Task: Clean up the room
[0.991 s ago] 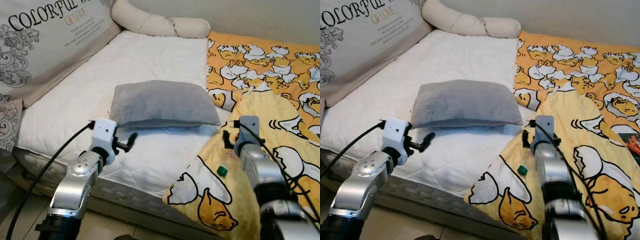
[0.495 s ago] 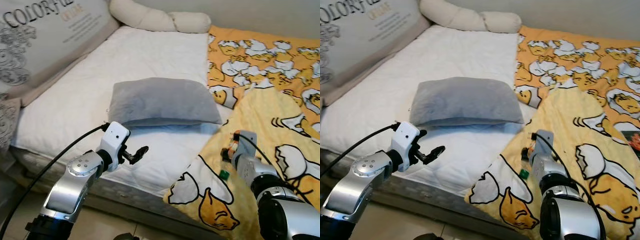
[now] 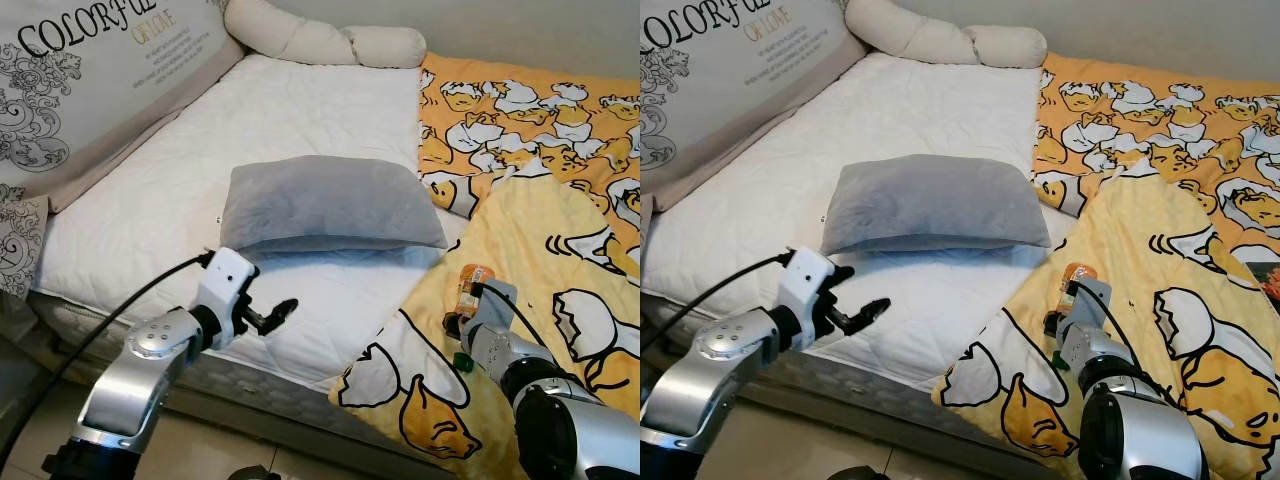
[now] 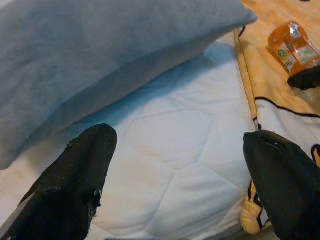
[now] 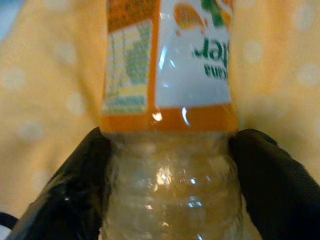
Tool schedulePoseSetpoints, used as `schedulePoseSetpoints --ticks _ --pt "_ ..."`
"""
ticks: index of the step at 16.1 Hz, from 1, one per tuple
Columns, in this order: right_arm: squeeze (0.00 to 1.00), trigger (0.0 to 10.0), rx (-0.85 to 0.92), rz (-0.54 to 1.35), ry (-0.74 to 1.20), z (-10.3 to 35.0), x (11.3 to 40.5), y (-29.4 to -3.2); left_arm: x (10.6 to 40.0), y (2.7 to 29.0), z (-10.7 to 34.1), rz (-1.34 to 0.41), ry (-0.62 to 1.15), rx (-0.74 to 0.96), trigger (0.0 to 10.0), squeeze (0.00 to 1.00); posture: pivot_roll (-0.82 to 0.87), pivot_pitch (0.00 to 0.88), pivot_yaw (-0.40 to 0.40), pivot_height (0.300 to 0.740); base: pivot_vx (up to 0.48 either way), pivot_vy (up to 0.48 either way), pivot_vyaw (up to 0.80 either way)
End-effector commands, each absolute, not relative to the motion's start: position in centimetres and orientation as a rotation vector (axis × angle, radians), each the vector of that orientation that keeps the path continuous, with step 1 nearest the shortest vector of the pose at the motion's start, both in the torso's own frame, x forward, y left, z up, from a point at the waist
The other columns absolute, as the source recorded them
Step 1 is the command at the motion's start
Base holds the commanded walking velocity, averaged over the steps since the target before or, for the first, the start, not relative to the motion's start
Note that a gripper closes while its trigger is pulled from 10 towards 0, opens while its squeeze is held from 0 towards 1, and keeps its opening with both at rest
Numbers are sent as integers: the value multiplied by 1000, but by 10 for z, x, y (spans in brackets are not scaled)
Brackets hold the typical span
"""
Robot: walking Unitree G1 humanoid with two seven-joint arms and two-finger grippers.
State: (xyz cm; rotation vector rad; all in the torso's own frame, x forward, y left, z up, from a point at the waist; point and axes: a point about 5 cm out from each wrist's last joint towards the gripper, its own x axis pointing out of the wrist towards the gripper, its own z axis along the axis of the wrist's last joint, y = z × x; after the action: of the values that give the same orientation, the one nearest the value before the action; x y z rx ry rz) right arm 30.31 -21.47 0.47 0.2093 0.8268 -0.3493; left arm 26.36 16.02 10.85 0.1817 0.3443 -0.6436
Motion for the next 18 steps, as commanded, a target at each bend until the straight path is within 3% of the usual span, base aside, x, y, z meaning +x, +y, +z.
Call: schedulePoseSetpoints --ticks 1,8,10,11,12,13,15,18 --pt "0 0 186 -327 790 14 312 -215 265 163 113 -636 323 188 10000 20 27 0 3 740 0 0 0" --pt "0 0 231 -314 689 28 323 -214 260 164 109 -594 292 163 10000 35 -21 0 15 740 0 0 0" --pt "0 0 206 -308 537 44 330 -219 263 165 110 -526 272 153 10000 35 -20 0 4 740 0 0 0" --pt "0 2706 229 -300 412 58 333 -221 267 167 110 -474 259 161 10000 31 -22 0 -3 740 0 0 0" --pt "0 8706 221 -297 349 67 333 -223 270 169 111 -429 243 168 10000 35 -23 0 -5 740 0 0 0" --pt "0 10000 164 -178 250 79 329 -216 273 169 113 -370 214 146 10000 24 -24 0 -9 740 0 0 0" --pt "0 10000 289 33 198 90 317 -193 277 170 116 -288 179 124 10000 35 -27 0 -13 740 0 0 800" --pt "0 10000 252 164 224 83 296 -177 276 165 112 -252 194 95 10000 20 -12 0 -21 740 0 0 800"
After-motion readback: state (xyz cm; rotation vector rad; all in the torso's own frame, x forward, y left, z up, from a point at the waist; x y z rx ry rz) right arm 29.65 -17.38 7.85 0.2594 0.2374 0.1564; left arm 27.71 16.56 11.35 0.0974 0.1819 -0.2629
